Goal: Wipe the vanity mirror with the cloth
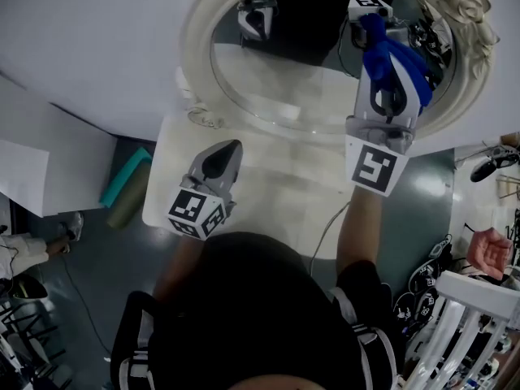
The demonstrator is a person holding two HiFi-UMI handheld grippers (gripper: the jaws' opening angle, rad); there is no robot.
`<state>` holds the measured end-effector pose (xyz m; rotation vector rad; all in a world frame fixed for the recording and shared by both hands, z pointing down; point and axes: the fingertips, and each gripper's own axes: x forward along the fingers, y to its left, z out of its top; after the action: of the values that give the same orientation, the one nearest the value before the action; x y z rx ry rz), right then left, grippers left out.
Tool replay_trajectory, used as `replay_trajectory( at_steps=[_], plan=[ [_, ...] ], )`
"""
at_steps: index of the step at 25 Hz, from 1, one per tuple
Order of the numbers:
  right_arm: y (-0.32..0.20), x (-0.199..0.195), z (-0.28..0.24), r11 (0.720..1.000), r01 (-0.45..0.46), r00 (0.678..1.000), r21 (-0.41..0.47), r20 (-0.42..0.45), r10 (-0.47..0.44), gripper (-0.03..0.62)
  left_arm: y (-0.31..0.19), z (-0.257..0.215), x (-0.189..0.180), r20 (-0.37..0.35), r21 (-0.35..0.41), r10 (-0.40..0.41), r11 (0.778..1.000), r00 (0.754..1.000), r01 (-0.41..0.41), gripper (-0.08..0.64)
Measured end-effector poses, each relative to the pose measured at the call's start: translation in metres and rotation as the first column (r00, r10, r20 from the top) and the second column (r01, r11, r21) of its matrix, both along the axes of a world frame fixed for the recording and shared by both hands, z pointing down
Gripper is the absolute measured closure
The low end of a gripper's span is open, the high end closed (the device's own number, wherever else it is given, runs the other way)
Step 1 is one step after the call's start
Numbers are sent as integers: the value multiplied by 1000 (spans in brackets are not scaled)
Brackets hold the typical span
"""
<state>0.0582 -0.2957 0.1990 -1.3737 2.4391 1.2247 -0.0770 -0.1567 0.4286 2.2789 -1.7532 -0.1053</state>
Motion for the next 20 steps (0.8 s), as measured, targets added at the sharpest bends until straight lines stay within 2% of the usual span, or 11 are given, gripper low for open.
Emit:
replay_trajectory(
  at_steps=[6, 14, 20],
  plan=[
    [-6, -10, 85, 990, -32, 978, -141, -207, 2, 517, 0, 2, 3, 0, -2, -2, 1000, 1000, 2, 551],
    [2, -27, 199, 982, 45, 941, -186, -323, -105, 518, 5, 4, 1, 6, -11, -14, 1000, 1000, 14, 551],
    [1, -26, 294, 940, 38, 908, -338, -381, -174, 520, 8, 6, -1, 9, -18, -23, 1000, 1000, 23, 551]
  ],
)
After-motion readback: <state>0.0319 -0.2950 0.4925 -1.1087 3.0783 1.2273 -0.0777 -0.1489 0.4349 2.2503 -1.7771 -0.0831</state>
